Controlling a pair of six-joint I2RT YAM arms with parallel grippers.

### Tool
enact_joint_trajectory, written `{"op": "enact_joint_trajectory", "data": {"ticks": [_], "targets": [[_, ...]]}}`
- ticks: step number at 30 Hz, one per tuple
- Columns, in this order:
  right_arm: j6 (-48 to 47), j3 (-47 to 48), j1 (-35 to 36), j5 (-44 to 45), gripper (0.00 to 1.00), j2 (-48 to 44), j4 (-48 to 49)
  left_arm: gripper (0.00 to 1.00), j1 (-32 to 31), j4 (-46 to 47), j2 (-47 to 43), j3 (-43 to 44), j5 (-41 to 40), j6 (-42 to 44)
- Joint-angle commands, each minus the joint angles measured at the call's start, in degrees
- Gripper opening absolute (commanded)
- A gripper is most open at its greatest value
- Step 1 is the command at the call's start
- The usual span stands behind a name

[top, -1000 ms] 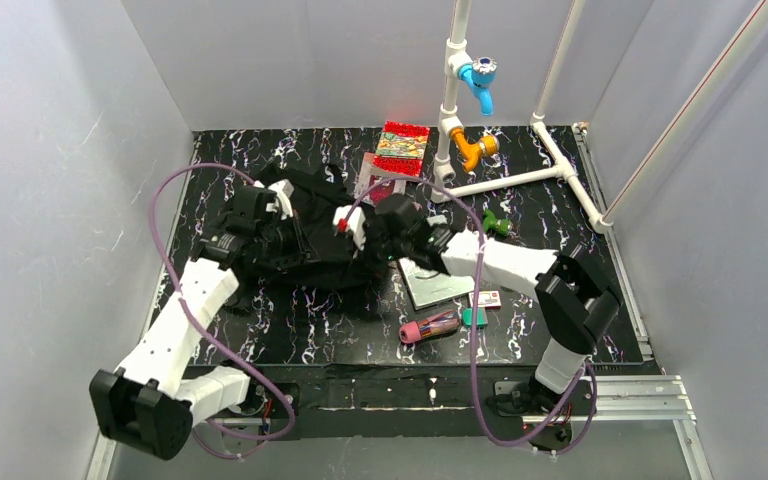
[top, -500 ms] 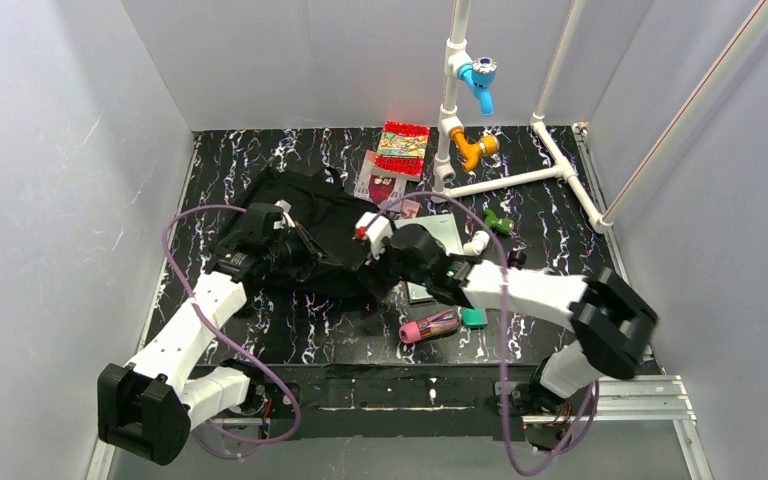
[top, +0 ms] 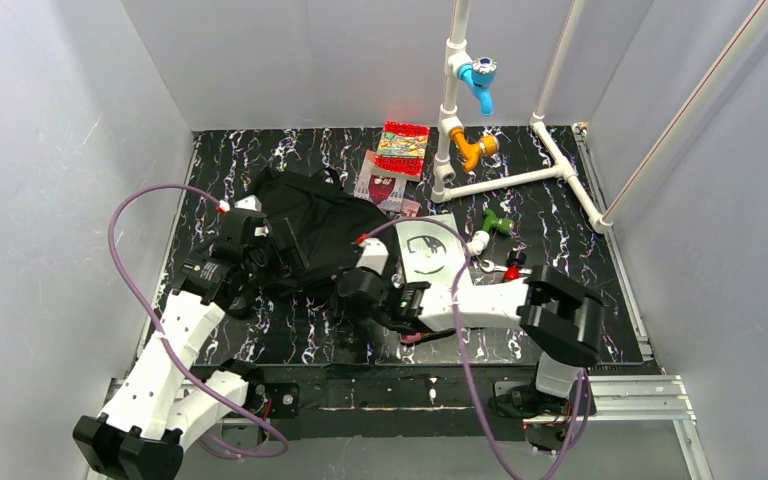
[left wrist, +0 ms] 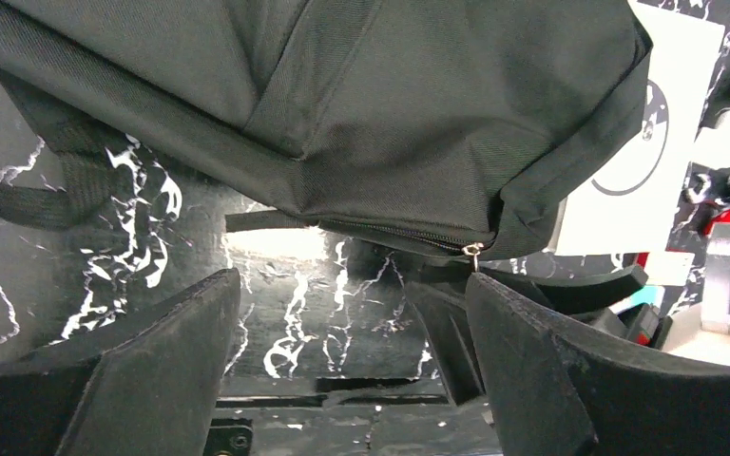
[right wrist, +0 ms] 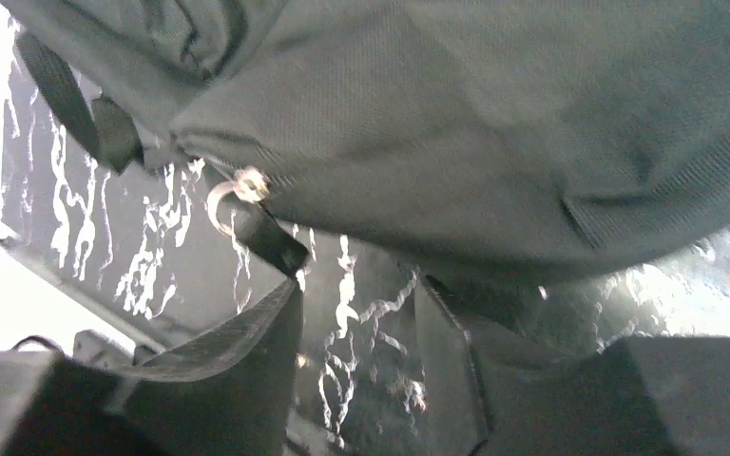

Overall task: Pack the student bag
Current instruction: Adjust the student bag at the center of the board, then zip the student bag at the center of the board.

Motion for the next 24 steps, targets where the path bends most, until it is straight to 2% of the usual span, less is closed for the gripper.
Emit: {"op": "enact_joint_trajectory", "data": {"ticks": [1, 3, 5, 7, 9, 12, 14, 15, 17, 20, 22, 24], "targets": [[-10.4, 7.2, 1.8, 11.5, 0.45, 5.7, 5.2, 0.84, -0.2, -1.6, -1.6, 2.1, -1.3, 8.9], [-13.5, 7.8, 2.3, 11.8, 0.41, 5.3, 6.1, 0.85, -0.2, -1.4, -1.6, 1.8, -0.7, 9.8], [-16.3, 7.4, 2.9, 11.3, 0.46, 5.0, 9.3, 0.9, -0.1, -0.7, -1.1, 0.8, -0.5, 9.1], [-17.6, 8.3, 3.3, 11.2, 0.53, 5.8, 9.1, 0.9, -0.1, -0.5, -0.3, 0.0, -0.8, 6.2], [-19.0, 8.6, 3.4, 12.2, 0.51, 6.8, 9.4, 0.88, -0.1, -0.5, 0.3, -0.8, -1.1, 0.6], [-20.2, 6.8, 3.5, 14.7, 0.35, 6.1, 11.9, 0.89, -0.1, -0.3, 1.0, -2.3, -1.3, -8.3], [-20.8, 6.5, 3.5, 15.8, 0.06, 5.3, 11.2, 0.89, -0.1, 0.8, 1.5, -4.0, -2.2, -14.8], [-21.0, 7.1, 3.6, 16.4, 0.01, 4.7, 8.3, 0.97, -0.1, 1.7, 2.2, -5.0, -2.6, -17.7], [-18.8, 7.8, 3.6, 17.7, 0.01, 3.1, 2.2, 0.98, 0.4, 5.9, 4.5, -8.5, -1.4, -21.4], [-21.1, 5.6, 3.6, 13.6, 0.01, -0.7, 2.2, 0.98, 2.5, 15.8, 10.2, -13.4, 4.0, -24.5], [-23.6, 5.7, 3.6, 11.0, 0.01, -1.7, 0.9, 0.9, 3.8, 21.2, 15.2, -15.7, 4.9, -25.2], [-24.8, 6.5, 3.3, 7.6, 0.01, -2.0, -1.5, 0.68, 6.1, 23.5, 19.0, -15.7, 2.3, -22.0]]}}
